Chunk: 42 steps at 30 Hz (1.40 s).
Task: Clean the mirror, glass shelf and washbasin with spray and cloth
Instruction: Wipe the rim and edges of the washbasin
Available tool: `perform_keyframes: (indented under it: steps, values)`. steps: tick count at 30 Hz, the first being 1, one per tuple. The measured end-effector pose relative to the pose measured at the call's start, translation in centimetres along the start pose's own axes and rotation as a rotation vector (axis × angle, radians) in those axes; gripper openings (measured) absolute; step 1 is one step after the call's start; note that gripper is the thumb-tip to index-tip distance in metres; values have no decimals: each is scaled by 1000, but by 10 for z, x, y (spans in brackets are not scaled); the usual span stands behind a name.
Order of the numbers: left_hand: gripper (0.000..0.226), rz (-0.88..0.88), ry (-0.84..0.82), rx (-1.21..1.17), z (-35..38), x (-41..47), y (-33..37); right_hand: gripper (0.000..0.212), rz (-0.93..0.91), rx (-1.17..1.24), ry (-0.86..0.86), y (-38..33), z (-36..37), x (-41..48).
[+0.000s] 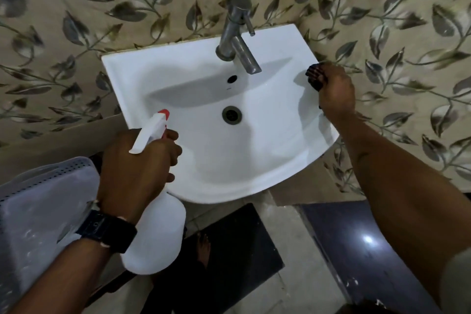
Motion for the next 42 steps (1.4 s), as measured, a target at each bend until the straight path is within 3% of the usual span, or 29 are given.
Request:
perform_keyframes:
  steps: [5,10,16,19,23,25,29,33,42]
  values:
    - [40,-38,-49,-43,10,19,-6,50,-109,-156,86,18,40,43]
    - [57,-141,-95,-62,7,41,-52,64,-255,-290,-189,14,80,62]
    - [70,-175,-102,-44,10,46,-52,73,-263,-272,-249,35,73,50]
    - [34,-203,-122,-83,21,45,-32,70,-208,-177,-238,51,50,12]
    - [21,-192,-112,-110,23,28,-16,51,-76,16,-171,56,5,-67]
    - [37,-144,-77,-69,16,20,-12,35,-45,99,-147,51,-13,-110]
    - [42,-120,-21,-42,2,10,-9,37,28,186,-190,21,-20,-190]
    - [39,-101,35,4,-17,3,-9,36,-34,285,-272,-44,-17,-249]
    - [41,-82,95,53,-60,-8,-15,70,-116,391,-309,-200,5,-343]
Point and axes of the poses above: each hand's wrist, its own x-axis towards the middle knuckle, its own z-axis out of the palm, y = z × x, the point moved 4 cm from there along x, towards the middle knuckle, and after that the axes turned 3 degrees about y, right-handed, at the moved point
